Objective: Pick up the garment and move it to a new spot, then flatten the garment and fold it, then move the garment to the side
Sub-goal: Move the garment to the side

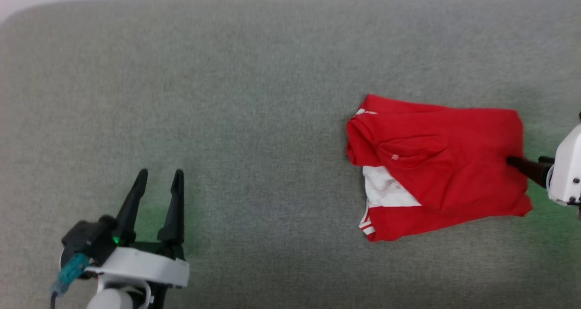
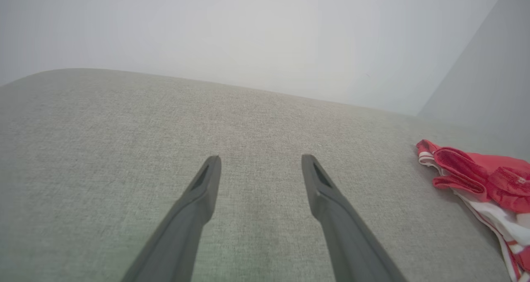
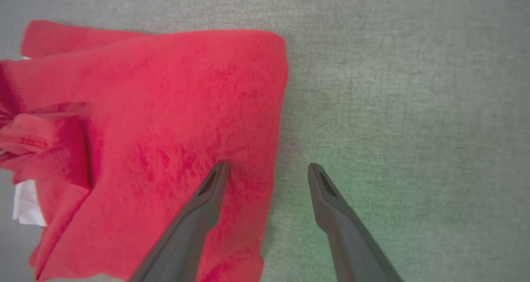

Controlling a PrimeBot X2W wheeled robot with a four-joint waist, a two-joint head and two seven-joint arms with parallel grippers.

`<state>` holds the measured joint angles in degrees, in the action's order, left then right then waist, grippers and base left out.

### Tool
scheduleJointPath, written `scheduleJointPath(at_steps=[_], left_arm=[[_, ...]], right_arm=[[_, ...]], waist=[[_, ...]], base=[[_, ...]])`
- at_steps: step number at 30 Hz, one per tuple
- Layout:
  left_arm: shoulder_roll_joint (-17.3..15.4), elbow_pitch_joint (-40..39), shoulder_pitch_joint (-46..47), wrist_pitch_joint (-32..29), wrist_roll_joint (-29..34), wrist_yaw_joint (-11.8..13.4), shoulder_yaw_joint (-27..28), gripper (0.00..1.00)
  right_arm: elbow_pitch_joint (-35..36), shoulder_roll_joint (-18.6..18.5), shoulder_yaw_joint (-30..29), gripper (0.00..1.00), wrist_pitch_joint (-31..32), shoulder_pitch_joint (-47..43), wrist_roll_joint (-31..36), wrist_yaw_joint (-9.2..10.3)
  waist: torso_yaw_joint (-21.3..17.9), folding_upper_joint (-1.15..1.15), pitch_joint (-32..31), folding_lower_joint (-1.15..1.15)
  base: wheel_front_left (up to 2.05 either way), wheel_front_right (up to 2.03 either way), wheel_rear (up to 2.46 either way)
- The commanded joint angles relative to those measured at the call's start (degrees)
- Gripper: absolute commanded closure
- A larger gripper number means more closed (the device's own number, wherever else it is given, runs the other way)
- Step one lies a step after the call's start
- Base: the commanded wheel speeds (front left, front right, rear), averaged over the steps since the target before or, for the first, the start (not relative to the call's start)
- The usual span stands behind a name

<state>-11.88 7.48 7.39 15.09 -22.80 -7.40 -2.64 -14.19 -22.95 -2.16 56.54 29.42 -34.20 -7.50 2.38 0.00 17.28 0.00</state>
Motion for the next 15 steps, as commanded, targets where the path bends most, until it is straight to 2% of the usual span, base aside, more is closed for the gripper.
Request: scheduleJointPath(at_steps=[1,6,11,12,13,14,15], left_arm=[[0.05,-0.12,1.32,0.03,-0.41,-0.10,-0.52,0.00],[-0.11,0.15,3.92,0.04,-1.07,-0.11,-1.86,0.00],[0.35,0.87,5.89,0.03,-1.46,-0.12,-2.73,0.00],[0.43,1.04,6.14,0.04,-1.51,-0.12,-2.87,0.00],[0.48,1.18,6.38,0.04,-1.53,-0.12,-2.91,0.00],[0.53,1.29,6.56,0.04,-1.52,-0.11,-2.90,0.00],[0.59,1.38,6.63,0.04,-1.52,-0.11,-2.86,0.00]], right_arm=[[0.44,0.82,-1.11,0.00,1.96,1.18,1.01,0.02],[0.89,3.23,-2.70,0.00,5.69,1.95,2.37,0.02],[0.61,5.69,-1.14,0.00,7.60,-0.97,3.80,-0.01],[0.73,6.07,-0.80,0.35,7.42,-1.43,3.80,-0.01],[0.96,6.42,-0.61,0.79,6.95,-1.72,3.80,-0.02],[1.31,6.68,-0.24,1.00,6.50,-1.92,3.57,-0.02],[1.61,6.95,-0.07,1.00,6.02,-2.16,3.21,-0.02]], waist=[[1.41,0.00,3.36,0.00],[2.54,0.00,6.25,0.00],[3.09,0.00,7.86,0.00],[3.08,0.00,8.00,0.00],[3.04,0.00,8.10,0.00],[2.97,0.00,8.15,0.00],[2.87,0.00,8.16,0.00]], base=[[0.00,0.00,0.00],[0.00,0.00,0.00],[0.00,0.00,0.00],[0.00,0.00,0.00],[0.00,0.00,0.00],[0.00,0.00,0.00],[0.00,0.00,0.00]])
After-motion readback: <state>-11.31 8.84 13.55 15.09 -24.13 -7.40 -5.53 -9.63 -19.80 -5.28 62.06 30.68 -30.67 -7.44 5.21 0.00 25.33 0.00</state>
